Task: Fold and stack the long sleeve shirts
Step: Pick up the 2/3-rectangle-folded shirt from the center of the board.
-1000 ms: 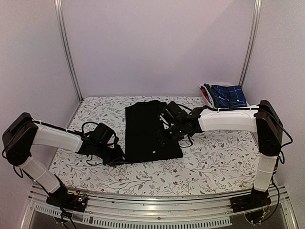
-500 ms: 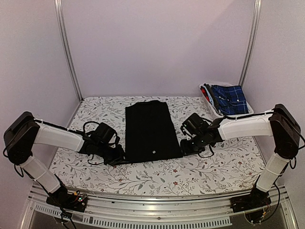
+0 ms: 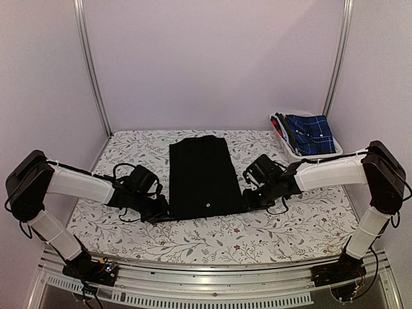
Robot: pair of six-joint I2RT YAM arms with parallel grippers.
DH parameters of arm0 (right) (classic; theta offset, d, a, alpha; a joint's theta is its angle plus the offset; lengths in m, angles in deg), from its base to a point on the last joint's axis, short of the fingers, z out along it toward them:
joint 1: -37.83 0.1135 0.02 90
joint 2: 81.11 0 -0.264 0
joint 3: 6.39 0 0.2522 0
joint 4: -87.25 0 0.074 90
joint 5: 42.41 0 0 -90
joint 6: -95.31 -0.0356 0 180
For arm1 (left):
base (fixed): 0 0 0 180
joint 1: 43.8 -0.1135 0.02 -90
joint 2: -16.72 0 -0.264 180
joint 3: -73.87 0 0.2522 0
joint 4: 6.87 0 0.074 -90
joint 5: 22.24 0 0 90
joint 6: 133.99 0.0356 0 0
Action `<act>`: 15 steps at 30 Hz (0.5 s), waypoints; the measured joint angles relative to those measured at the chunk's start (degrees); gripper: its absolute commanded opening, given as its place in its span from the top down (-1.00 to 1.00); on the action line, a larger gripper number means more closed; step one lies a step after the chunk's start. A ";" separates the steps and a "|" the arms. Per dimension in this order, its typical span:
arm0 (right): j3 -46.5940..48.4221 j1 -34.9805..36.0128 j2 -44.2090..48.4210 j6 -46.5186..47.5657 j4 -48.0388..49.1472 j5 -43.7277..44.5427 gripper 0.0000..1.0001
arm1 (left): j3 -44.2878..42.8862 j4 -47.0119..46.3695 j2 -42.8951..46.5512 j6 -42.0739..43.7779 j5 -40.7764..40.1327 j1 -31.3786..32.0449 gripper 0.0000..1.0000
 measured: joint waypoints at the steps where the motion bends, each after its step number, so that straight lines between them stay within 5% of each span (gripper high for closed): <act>1: -0.33 0.02 0.00 -0.13 0.02 0.00 0.31 | -0.13 0.13 -0.07 0.02 0.00 0.00 0.46; 15: -1.07 1.64 -2.62 -1.29 0.13 0.07 0.34 | -0.31 0.26 -0.22 0.17 0.00 0.02 0.48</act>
